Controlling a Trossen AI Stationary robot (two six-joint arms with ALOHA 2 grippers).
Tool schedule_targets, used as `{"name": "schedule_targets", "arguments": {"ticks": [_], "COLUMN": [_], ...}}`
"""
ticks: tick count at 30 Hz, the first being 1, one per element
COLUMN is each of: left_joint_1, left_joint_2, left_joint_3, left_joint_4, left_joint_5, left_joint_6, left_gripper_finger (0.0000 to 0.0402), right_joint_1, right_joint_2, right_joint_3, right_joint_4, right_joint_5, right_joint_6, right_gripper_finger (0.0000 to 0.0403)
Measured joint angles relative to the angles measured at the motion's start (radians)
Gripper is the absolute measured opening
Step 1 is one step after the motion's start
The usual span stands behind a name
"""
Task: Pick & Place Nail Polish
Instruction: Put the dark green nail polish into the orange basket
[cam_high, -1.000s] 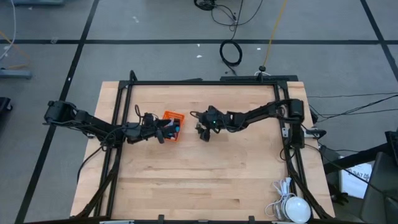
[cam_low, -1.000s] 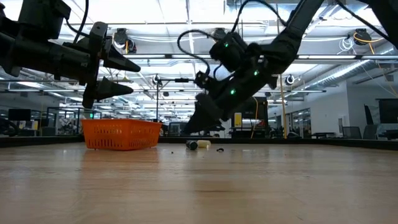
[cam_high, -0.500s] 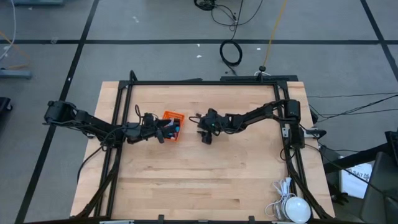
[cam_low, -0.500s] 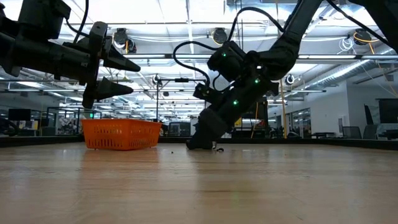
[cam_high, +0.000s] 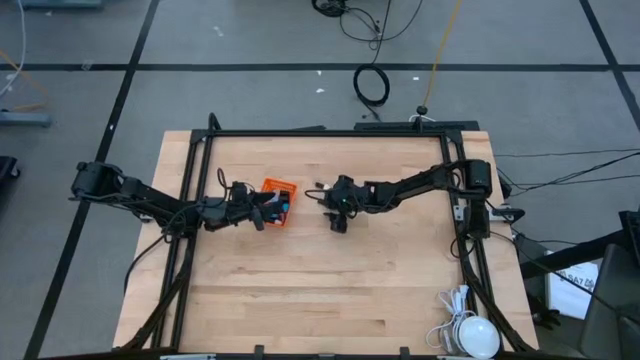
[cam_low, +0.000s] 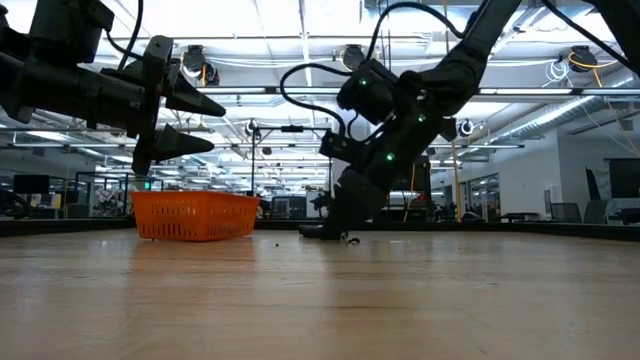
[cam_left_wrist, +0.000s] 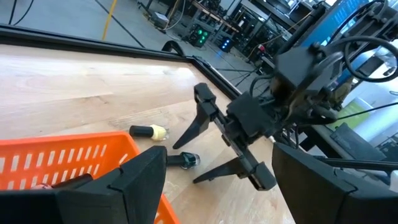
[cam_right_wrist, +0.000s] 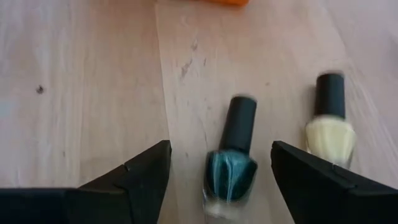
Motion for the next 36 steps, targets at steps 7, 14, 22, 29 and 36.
{"name": "schedule_targets", "arguments": {"ticks": [7,14,22,29,36], "left_joint_1": [0.0,0.0,0.0,0.0,0.0], "left_joint_2": [0.0,0.0,0.0,0.0,0.0], "left_joint_3": [0.0,0.0,0.0,0.0,0.0], "left_joint_4": [0.0,-0.001,-0.001,-0.001,-0.001], "left_joint_5": [0.002,0.002,0.002,0.002,0.002], "left_joint_6": [-0.001,-0.001,0.001,0.001,0.0], "left_gripper_finger": [0.0283,0.0283,0.0283,0.0283,0.0283], "right_joint_1": [-0.001,-0.001,0.001,0.014,0.04], "right_joint_2": [0.012,0.012,0.012,0.013,-0.057], "right_joint_3": [-0.009,-0.016,-0.016,-0.017,-0.024], "right_joint_4": [-0.008,-0.032,-0.055,-0.051,-0.047], "right_joint_5": [-0.001,-0.003,-0.007,0.0,-0.04], "right_joint_6": [0.008,0.038,0.038,0.036,0.026], "right_gripper_finger": [0.0248,0.018,0.0111,0.0111,0.0111]}}
